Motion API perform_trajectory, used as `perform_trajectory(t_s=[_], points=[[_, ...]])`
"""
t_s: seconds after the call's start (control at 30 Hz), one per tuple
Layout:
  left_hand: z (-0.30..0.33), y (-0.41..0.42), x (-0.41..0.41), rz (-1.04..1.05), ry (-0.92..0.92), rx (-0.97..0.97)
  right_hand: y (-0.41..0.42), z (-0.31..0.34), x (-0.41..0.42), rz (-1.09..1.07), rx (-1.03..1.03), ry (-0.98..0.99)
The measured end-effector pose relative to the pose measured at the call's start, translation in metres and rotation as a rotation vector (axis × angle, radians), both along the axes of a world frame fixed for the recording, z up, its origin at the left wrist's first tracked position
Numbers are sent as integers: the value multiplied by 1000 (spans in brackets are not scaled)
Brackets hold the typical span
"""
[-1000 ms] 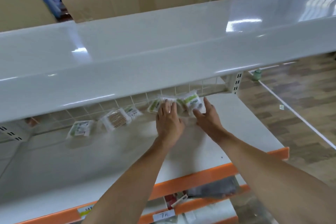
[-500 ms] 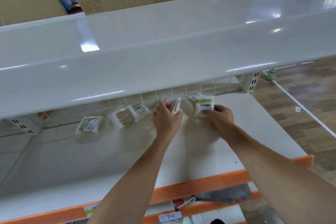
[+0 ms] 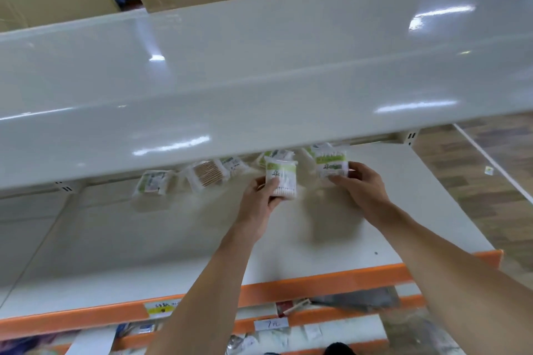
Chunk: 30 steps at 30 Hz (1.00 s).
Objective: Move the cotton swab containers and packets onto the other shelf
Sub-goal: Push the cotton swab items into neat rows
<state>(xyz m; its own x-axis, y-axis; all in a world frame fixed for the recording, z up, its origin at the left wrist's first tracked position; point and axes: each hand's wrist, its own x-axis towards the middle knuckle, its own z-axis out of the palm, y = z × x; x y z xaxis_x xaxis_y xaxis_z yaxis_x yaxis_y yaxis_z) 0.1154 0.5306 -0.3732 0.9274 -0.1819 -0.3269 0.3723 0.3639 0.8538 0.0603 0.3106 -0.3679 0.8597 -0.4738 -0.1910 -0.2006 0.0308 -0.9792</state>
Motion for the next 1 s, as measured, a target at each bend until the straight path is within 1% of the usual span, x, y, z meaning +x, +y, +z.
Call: perform_trajectory(t_s=[0.07,0.1,0.17,0.2,0.27,0.37,0.43,0.53,0.6,0.73,0.87,1.0], points=[[-3,0,-4,10,-40,12,-1,0,-2,33,-34,-1],[-6,0,-5,6,-80,71,-2,0,-3,54,-58,4],[-9,-1,-5,-20,-194,282,-1,0,-3,89,-85,17],[-9,-2,-5,-42,-239,358,-2,1,-1,102,-93,25],[-8,-6,-8,-46,-271,414,-3,3,1,127,-94,48],[-1,-10,-19,18,-283,417,-8,7,0,168,-55,83],[6,-12,-28,64,-279,428,-10,12,-4,215,-31,106],[17,-8,-41,143,-268,503,-9,20,-12,299,-4,117],[23,0,-48,195,-253,514,-4,26,-17,340,-21,121],[35,23,-64,319,-168,497,13,35,-19,447,-76,131],[43,50,-79,434,-77,518,36,45,-18,555,-102,85],[47,79,-95,525,-30,544,63,52,-15,643,-119,68]])
